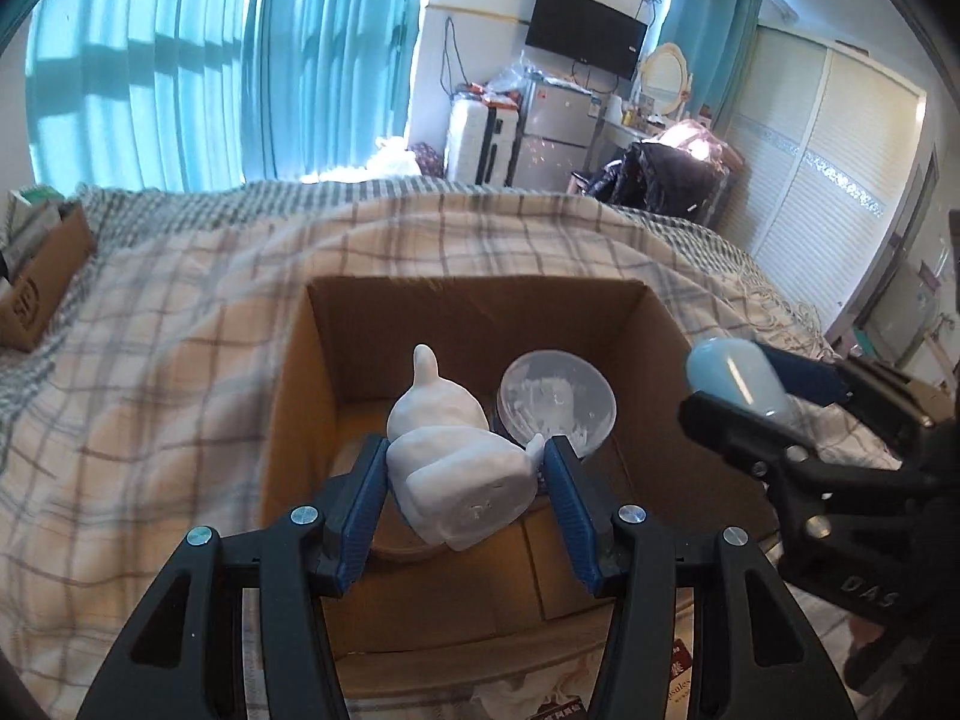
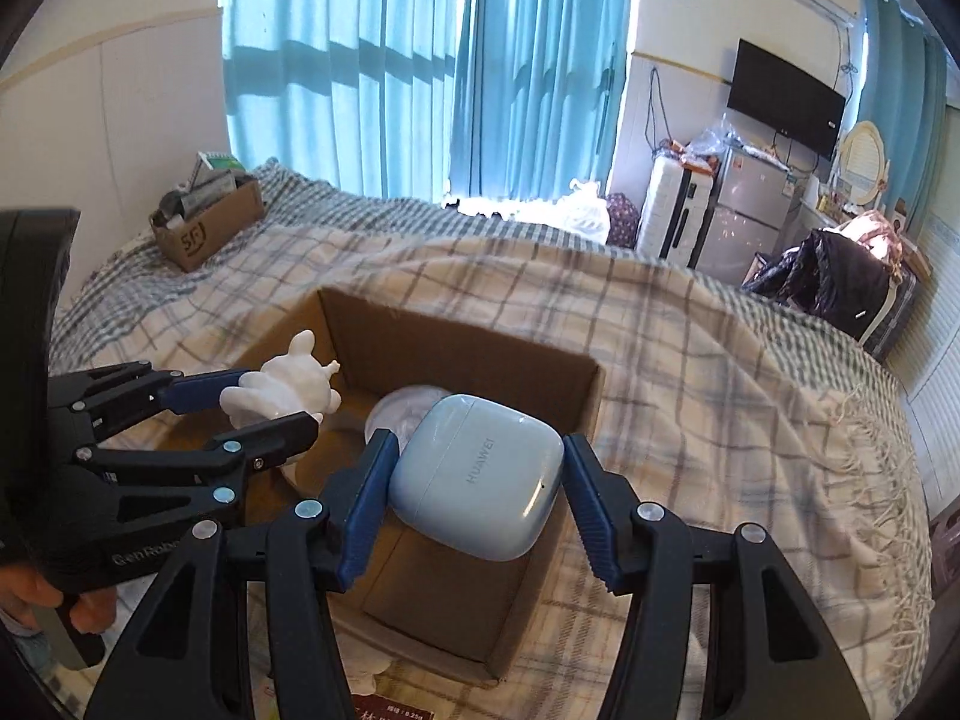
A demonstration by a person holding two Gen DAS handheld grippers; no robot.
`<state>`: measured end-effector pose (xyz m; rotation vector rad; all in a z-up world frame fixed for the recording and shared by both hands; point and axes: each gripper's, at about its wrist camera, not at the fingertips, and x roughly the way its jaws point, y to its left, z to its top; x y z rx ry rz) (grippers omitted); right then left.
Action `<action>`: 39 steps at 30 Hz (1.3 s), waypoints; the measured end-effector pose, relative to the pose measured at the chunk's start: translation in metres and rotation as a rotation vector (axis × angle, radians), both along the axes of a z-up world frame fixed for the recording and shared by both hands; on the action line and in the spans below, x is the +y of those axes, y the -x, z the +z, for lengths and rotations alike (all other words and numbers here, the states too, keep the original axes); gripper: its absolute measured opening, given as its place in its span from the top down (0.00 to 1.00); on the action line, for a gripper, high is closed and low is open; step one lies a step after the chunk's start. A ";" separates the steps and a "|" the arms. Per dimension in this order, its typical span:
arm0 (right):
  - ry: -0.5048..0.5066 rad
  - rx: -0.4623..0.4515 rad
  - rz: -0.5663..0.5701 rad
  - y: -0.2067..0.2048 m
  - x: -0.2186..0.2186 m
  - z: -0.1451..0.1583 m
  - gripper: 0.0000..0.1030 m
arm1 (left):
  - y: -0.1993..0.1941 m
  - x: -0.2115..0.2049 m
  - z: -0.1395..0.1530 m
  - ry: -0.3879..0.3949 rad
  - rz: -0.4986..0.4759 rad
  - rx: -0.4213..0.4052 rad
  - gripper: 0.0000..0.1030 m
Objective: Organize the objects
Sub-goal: 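Carry the figurine into the box with the left gripper while the right carries the earbud case there, then grasp the blue tissue pack with the left gripper and lift it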
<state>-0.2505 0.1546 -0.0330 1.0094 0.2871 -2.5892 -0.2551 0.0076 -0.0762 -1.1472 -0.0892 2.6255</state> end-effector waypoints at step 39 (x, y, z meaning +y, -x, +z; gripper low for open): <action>-0.014 -0.092 -0.158 -0.115 0.054 -0.050 0.00 | -0.137 -0.037 -0.046 0.123 0.212 -0.100 0.00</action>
